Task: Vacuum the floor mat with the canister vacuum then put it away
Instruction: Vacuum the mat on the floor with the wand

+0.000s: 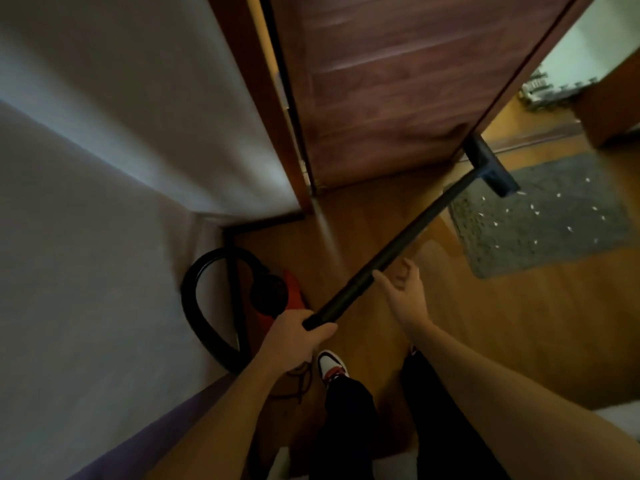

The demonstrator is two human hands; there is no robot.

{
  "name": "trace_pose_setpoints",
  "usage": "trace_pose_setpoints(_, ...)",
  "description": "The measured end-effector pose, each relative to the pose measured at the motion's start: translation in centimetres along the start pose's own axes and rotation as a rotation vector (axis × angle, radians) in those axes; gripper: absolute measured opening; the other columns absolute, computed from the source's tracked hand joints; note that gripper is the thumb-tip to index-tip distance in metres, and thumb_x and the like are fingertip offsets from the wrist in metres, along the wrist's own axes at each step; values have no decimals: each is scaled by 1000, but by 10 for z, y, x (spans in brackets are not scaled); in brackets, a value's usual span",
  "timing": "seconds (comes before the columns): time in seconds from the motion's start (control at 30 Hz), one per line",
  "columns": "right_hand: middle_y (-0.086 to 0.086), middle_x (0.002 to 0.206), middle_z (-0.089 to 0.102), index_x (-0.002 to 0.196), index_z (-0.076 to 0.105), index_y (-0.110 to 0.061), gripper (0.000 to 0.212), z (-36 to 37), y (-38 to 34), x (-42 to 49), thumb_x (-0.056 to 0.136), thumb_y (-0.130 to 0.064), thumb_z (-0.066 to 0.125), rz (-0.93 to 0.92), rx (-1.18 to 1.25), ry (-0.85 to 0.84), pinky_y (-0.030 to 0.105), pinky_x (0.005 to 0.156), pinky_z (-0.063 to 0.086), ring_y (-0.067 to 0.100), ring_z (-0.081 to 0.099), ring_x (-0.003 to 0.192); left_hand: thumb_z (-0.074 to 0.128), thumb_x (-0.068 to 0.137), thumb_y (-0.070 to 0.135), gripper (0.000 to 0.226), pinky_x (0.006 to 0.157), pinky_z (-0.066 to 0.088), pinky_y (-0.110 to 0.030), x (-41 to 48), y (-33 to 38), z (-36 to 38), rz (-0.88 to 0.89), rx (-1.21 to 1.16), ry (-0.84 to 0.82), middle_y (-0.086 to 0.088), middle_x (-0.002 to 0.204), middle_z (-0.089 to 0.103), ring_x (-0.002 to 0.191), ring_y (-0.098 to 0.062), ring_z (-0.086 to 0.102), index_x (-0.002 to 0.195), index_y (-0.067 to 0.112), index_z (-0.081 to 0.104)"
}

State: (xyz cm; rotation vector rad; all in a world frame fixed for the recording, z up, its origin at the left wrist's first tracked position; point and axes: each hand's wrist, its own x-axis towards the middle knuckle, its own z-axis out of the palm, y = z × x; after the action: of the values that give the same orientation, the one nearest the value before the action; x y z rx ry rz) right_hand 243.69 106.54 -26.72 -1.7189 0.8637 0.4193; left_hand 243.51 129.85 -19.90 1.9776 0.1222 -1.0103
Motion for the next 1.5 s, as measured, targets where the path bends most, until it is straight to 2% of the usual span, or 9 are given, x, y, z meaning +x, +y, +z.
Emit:
trace_pose_setpoints(0.1, 5, 128, 59, 154, 16, -43, 88, 29, -3, 10, 88, -47, 74, 301, 593, 7, 51, 86, 60, 30, 71, 103, 67, 82, 53, 45, 62, 52, -51, -2, -19, 14, 7, -6, 6, -5, 57, 56, 49, -16, 54, 73, 9, 63)
trace_pose_setpoints(0.2, 9, 107, 66, 155, 18, -45, 86, 56, 0, 25, 94, -14, 71, 350, 862, 111, 43, 69, 63, 25, 74, 73, 68, 85, 48, 33, 61, 52, -46, 2, -46, 30, 11, 29, 19, -4, 59, 59, 52, -15, 56, 74, 17, 65)
trace_pose_setpoints(0.33, 9, 90, 60, 156, 25, -42, 80, 76, 27, 31, 97, -2, 61, 392, 787, 236, 28, 50, 53, 13, 56, 56, 68, 90, 43, 23, 63, 51, -40, 14, -81, 47, -57, -65, -168, 3, 64, 62, 57, -15, 60, 83, 21, 68)
trace_pose_setpoints(0.47, 12, 98, 61, 155, 27, -43, 79, 90, 67, 30, 97, -2, 60, 394, 689, 231, 28, 51, 52, 15, 56, 57, 60, 93, 51, 50, 71, 38, -40, 31, -113, 61, -194, -304, -339, -13, 78, 48, 70, -27, 49, 83, 2, 57)
trace_pose_setpoints(0.63, 12, 97, 60, 155, 28, -41, 78, 107, 111, 33, 96, -2, 59, 410, 602, 201, 28, 49, 52, 15, 56, 54, 49, 102, 35, 30, 61, 51, -32, 63, -153, 68, -422, -281, -174, -1, 78, 64, 63, -13, 58, 90, 14, 67)
trace_pose_setpoints(0.9, 10, 82, 56, 153, 31, -41, 74, 127, 164, 34, 96, -1, 57, 398, 463, 103, 28, 48, 51, 11, 55, 48, 44, 104, 36, 34, 59, 49, -27, 102, -214, 64, -460, -86, -16, 0, 83, 65, 69, -13, 56, 92, 13, 66)
trace_pose_setpoints(1.13, 13, 75, 51, 153, 33, -35, 70, 147, 219, 37, 97, 0, 54, 293, 389, 3, 30, 43, 49, 19, 55, 46, 45, 103, 30, 36, 76, 49, -35, 129, -253, 70, -284, 156, 128, -12, 92, 69, 83, -25, 63, 93, 2, 65)
trace_pose_setpoints(1.3, 13, 80, 54, 157, 25, -40, 77, 163, 251, 47, 98, 1, 53, 275, 382, -7, 29, 45, 50, 12, 55, 46, 50, 99, 21, 15, 82, 50, -36, 156, -294, 76, -210, 352, 207, -6, 98, 61, 90, -22, 59, 97, 13, 62)
trace_pose_setpoints(1.5, 11, 80, 53, 156, 26, -42, 78, 194, 276, 48, 98, 1, 53, 250, 428, -20, 29, 45, 49, 13, 53, 45, 48, 100, 35, 42, 96, 43, -34, 183, -353, 79, -211, 525, 123, -4, 135, 48, 118, -23, 50, 137, 13, 51)
